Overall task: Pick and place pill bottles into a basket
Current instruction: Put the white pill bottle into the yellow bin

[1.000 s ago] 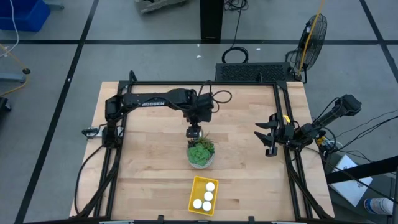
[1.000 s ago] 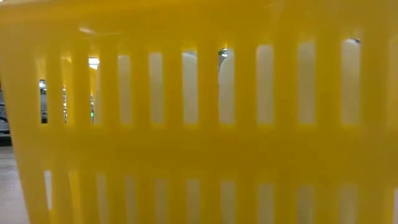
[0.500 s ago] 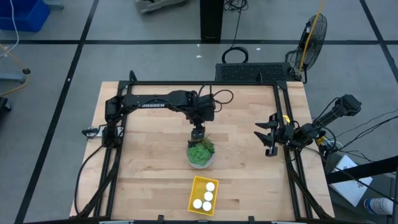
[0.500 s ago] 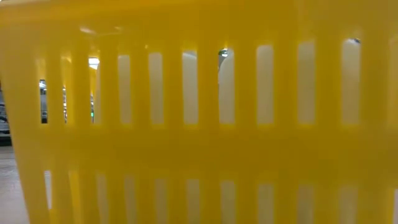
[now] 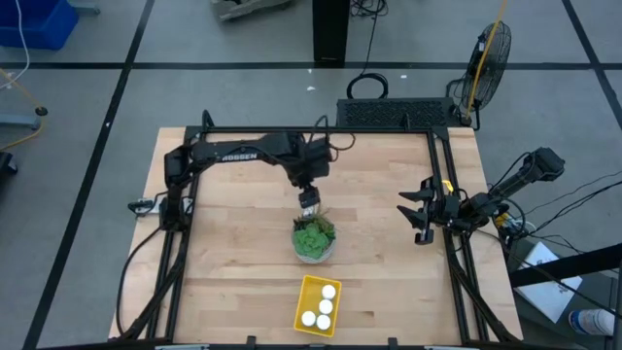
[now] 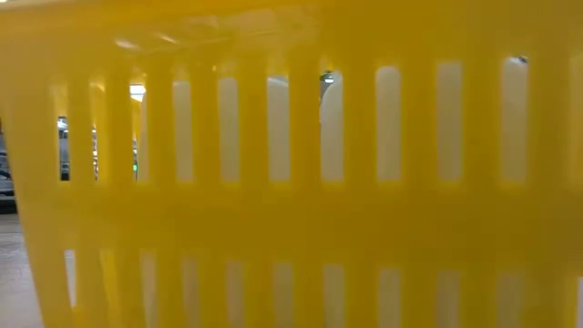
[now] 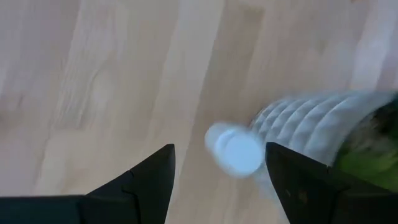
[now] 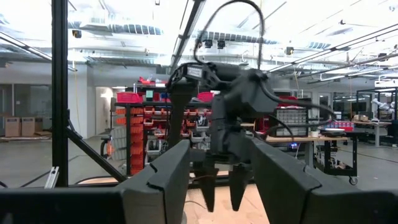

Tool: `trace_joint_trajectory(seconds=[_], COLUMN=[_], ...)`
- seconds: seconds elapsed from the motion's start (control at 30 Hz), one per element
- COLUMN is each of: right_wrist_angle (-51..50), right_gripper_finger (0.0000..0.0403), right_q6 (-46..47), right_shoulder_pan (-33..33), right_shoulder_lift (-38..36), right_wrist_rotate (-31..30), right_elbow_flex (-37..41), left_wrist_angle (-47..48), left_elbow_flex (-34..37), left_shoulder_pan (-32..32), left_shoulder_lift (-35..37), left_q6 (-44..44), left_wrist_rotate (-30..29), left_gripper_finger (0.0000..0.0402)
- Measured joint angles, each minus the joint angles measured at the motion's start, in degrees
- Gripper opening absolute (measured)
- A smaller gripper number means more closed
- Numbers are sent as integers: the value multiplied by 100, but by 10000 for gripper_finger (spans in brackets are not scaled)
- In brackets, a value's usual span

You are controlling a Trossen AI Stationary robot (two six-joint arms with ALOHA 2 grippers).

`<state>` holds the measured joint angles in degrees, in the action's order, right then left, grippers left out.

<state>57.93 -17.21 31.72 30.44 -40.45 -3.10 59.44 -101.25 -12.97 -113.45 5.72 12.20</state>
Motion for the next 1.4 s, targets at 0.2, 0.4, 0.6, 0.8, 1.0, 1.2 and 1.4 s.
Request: trace_joint_trajectory(seconds=[0.2,0.4,0.6,0.8,1.0,1.2,1.4], right_wrist_angle=[1,1,2,1,0,1,2], right_gripper_finger=[162,160,161,161,160,162,160], right_q6=[0,0,0,0,0,0,0], right_shoulder_pan=[0,0,1,-1,1,-1,0], right_shoulder_lift=[-2,0,-2,-1,-2,-2,-2], right_wrist_rotate=[0,0,0,0,0,0,0], right_elbow_flex=[0,-1,1,-1,-1,-1,-1], left_wrist_angle=[1105,1631,1511,1385,1312,1116,1094], left_elbow_flex=[0,0,0,0,-4,-4,-4], left_shoulder_pan=[-323,-341,-232,11,193,389,542], left_shoulder_lift=[0,0,0,0,0,0,0], left_q6=[-1787,-3427,-4486,-4865,-5452,-6038,-7123], left_wrist_rotate=[108,-808,-1398,-1529,-1529,-1527,-1525], left_gripper_finger=[253,253,253,253,253,253,253])
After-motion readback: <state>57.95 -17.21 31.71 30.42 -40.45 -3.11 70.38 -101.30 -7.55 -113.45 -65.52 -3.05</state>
